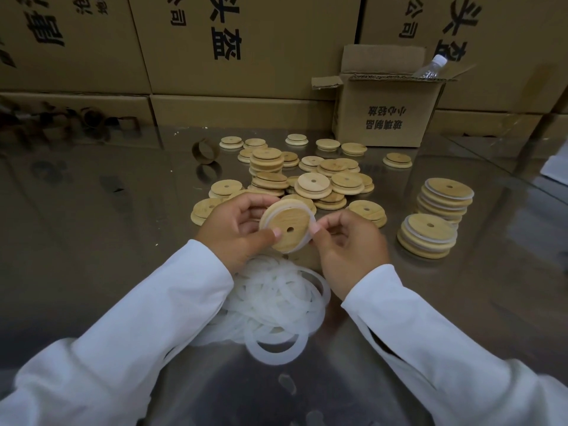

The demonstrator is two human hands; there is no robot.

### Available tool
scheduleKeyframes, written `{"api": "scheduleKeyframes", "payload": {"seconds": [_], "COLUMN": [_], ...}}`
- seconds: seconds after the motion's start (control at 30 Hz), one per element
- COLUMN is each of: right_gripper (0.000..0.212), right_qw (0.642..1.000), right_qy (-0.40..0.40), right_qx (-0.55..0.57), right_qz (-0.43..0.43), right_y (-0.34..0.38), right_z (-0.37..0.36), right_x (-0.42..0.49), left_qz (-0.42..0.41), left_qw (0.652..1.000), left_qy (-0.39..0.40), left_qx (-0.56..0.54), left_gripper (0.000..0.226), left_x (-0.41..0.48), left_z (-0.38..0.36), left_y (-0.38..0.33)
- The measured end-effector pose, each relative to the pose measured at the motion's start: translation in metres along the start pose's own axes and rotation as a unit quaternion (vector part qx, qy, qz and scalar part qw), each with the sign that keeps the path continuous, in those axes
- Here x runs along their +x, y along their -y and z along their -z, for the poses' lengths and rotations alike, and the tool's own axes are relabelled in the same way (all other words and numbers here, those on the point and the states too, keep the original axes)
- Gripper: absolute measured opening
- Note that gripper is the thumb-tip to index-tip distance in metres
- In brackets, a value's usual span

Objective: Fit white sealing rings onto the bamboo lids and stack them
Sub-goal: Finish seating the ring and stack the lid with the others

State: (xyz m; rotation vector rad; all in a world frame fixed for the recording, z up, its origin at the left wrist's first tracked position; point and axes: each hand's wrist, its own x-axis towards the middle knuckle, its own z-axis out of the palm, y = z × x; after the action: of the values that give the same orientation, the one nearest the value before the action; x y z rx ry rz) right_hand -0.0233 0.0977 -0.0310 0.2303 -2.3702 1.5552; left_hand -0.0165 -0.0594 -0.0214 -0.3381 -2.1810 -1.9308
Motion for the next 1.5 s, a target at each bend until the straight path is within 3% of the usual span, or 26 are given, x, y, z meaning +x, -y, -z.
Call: {"api": "scheduleKeyframes", "payload": {"seconds": [0.27,0.5,0.7,0.93,1.23,1.5], "right_gripper": [0.014,0.019,0.011,0.014,0.008,0.007], "right_qw": [0.99,0.992,0.997,0.995,0.998,0.998], "right_qy": [0.024,0.037,0.041,0.044,0.056,0.028], "right_qx": [-0.087,-0.09,-0.042,-0.049,-0.003,-0.025], "right_qz": [0.11,0.082,0.05,0.076,0.037,0.045], "right_y": [0.003,0.005,0.006,0.011,0.011,0.008], "right_z": [0.001,0.005,0.008,0.009,0.006,0.005], "right_x": [-0.005,-0.001,0.0,-0.001,-0.005,-0.005], "left_qz": [-0.021,-0.004,0.003,0.05,0.083,0.072], "left_qw": [0.994,0.995,0.995,0.998,0.996,0.997], "left_qy": [-0.006,0.012,0.022,0.02,-0.027,-0.024], "left_qx": [0.105,0.102,0.098,0.014,0.022,0.0], "left_gripper": [0.014,0.008,0.026,0.028,0.005,0.009], "left_x": [-0.002,0.0,0.0,0.0,0.001,0.003], "left_z": [-0.002,0.002,0.004,0.005,0.002,0.002], "left_y": [0.001,0.0,-0.002,0.0,0.005,0.008]}}
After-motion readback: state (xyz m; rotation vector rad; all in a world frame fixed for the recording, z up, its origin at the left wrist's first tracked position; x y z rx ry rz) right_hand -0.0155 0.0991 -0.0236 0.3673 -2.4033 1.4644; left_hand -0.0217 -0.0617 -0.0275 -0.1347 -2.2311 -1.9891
